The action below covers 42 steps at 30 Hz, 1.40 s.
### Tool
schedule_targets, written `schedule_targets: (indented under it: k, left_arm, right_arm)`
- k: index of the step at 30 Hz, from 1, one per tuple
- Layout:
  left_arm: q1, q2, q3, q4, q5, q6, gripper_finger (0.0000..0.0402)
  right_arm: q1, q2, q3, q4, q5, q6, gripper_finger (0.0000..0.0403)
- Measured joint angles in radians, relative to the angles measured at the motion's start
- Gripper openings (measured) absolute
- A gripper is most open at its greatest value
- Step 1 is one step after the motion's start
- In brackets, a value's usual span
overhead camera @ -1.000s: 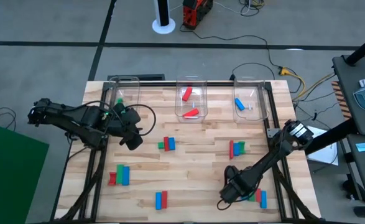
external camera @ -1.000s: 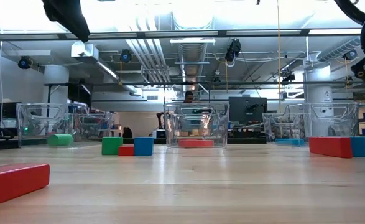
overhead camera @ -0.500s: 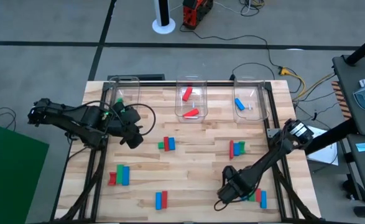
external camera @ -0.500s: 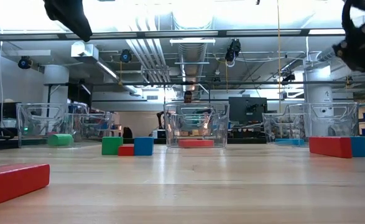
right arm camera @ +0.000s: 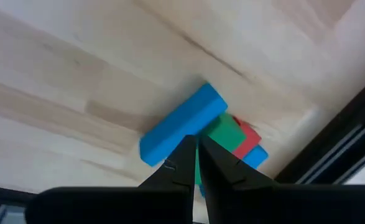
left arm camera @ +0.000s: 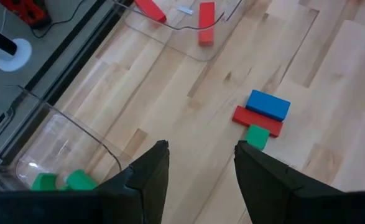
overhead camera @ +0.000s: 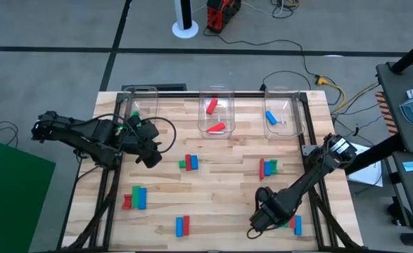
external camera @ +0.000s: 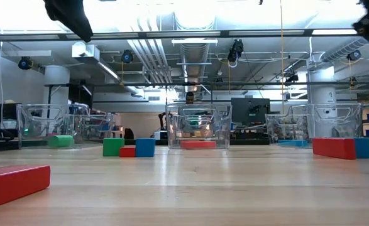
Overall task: Sort blocks
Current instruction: Put the blue wooden block into the right transparent bin
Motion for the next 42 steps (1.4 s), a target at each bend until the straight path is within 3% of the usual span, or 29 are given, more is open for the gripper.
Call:
schedule_targets:
  k: [11,25,37,42]
  left_arm:
    - [0.0,0.0,0.0,-0.004,0.0,0.001,0.016]
    - [0.0,0.0,0.0,-0.004,-0.017,0.001,0.016]
    - [0.0,0.0,0.0,-0.004,-0.026,0.001,0.016]
    - [0.0,0.0,0.0,-0.004,-0.026,0.001,0.016]
  right_arm:
    - [0.069,0.005,-0.011,0.033,-0.013,0.064,0.0012]
    - [0.084,0.005,-0.016,0.113,0.039,0.36,0.0016]
    - [0.097,0.005,-0.022,0.148,0.07,0.518,0.0136]
    - [0.12,0.005,-0.036,0.192,0.087,0.589,0.0166]
